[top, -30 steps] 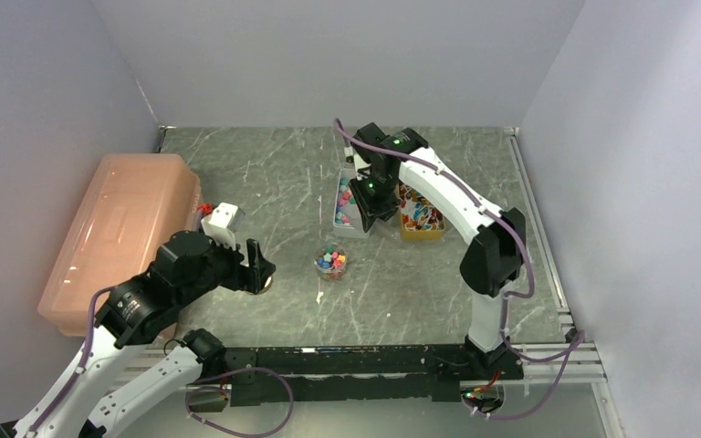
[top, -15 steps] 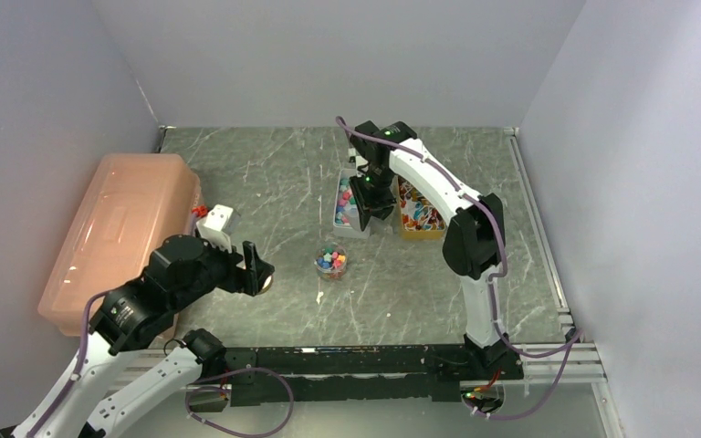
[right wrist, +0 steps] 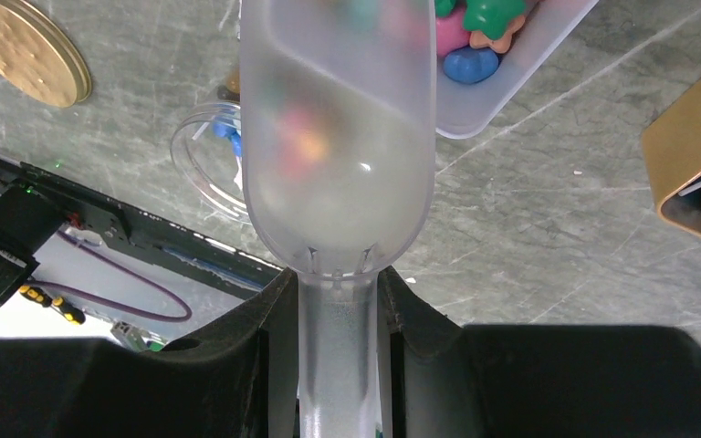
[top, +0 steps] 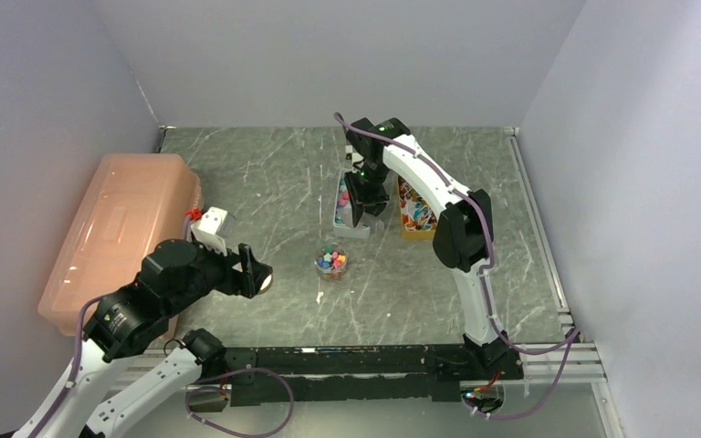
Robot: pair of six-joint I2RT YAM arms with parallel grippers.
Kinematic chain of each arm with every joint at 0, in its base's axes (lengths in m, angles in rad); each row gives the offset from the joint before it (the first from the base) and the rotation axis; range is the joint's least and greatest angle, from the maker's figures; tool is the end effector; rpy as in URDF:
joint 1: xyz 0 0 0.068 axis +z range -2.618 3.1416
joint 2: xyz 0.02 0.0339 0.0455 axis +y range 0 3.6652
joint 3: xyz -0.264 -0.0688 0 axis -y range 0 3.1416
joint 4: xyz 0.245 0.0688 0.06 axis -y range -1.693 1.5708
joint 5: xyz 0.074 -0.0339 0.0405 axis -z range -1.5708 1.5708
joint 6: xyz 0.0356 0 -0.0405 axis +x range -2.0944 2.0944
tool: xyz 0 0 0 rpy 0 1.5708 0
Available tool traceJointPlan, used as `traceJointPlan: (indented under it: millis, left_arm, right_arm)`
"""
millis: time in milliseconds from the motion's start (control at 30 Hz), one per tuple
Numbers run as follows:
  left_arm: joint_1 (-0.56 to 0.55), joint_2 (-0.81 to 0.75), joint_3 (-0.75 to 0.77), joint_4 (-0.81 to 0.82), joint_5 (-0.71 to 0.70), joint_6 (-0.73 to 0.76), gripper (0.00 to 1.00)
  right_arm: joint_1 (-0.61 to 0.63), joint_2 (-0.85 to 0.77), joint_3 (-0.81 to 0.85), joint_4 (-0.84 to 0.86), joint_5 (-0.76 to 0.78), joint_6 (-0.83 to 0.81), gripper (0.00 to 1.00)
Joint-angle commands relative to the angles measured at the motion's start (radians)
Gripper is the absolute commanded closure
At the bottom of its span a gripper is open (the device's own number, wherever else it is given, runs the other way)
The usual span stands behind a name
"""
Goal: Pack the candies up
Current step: Scoop the fake candies from the storage box.
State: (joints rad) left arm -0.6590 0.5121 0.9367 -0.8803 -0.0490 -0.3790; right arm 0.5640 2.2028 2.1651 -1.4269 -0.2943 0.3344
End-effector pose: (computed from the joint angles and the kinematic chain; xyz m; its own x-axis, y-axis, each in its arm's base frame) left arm 0.0697 -0.0518 0.3502 -0.5367 -0.0518 -0.8422 0.4072 0.8583 -0.3122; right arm 0.3617 0.2410 0.2698 -0.9702 -0.2421 -0.0055 -0.2320 0.9229 0.3072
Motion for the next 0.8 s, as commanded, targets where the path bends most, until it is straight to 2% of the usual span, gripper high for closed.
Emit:
traceJointPlan:
  millis: [0, 233, 767]
  left_arm:
    - [-0.004, -0.013, 0.007, 0.035, 0.016, 0.008, 0.15]
    - [-0.005, -0.015, 0.007, 0.037, 0.022, 0.009, 0.15]
    - [-0.005, -0.022, 0.007, 0.037, 0.021, 0.009, 0.15]
  right_arm:
    - [-0.008, -0.001, 0.037, -0.044, 0.002, 0.029, 1.00]
    - [-0.022, -0.024, -0.021, -0.021, 0.008, 0.031, 1.00]
    - [-0.023, 0.121, 0.156, -0.069, 0.003, 0.044, 1.00]
